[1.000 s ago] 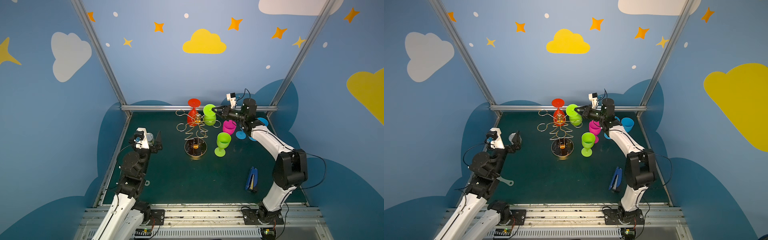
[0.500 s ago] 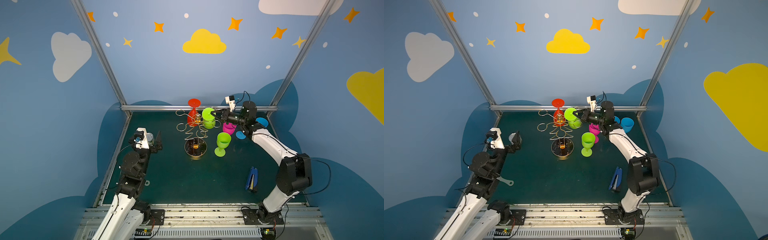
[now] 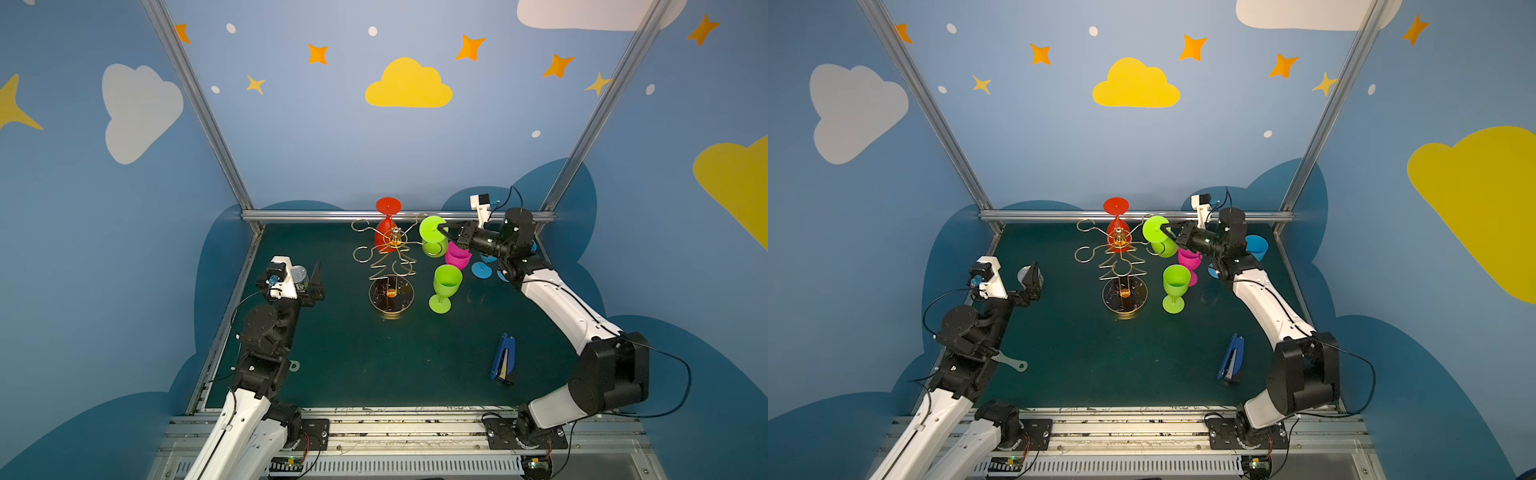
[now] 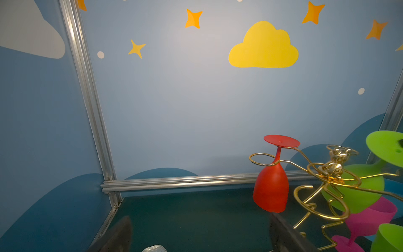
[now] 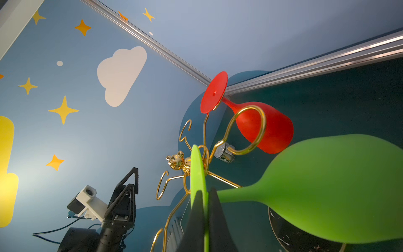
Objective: Take the wine glass off the wine glass rack
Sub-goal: 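Close the right gripper on the green glass foot and pull it off the rack, then raise the green glass with the right gripper while the left gripper reaches toward it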
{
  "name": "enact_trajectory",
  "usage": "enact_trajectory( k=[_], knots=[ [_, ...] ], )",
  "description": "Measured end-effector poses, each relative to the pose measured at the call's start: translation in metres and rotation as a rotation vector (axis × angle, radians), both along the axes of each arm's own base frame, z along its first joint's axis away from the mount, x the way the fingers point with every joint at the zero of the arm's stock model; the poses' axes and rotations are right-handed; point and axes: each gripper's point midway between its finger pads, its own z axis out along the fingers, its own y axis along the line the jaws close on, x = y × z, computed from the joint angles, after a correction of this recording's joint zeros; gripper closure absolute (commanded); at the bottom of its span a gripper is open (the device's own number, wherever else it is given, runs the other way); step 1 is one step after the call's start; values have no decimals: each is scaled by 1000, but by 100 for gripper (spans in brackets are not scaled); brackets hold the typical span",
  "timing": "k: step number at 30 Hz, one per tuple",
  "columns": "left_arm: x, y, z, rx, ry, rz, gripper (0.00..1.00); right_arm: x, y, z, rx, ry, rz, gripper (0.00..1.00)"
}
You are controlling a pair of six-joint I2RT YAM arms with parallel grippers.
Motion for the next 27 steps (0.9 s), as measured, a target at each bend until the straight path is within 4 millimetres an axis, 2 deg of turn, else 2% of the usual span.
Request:
enact_trajectory(
  k=[4,9,12,15,19,27],
  knots=[
    [-7,-1,8,-17,-28,-21,7,-18,-18,12,-25,-42,-51,100],
    [-22,-15,20,-73,-38,-130,12,-58,-37,47,-73,-178,-99,100],
    [-33,-30,40,-128,-44,-243,14,-84,-45,71,-99,-289,-115,100],
    [-44,-52,62,-186,-47,-393,17,-107,-49,88,-125,-386,-112,100],
    [-47,-89,76,-258,16,-635,23,-130,-40,95,-163,-485,-57,100],
    [-35,-154,68,-385,258,-1033,35,-176,2,86,-216,-583,166,100]
  ],
)
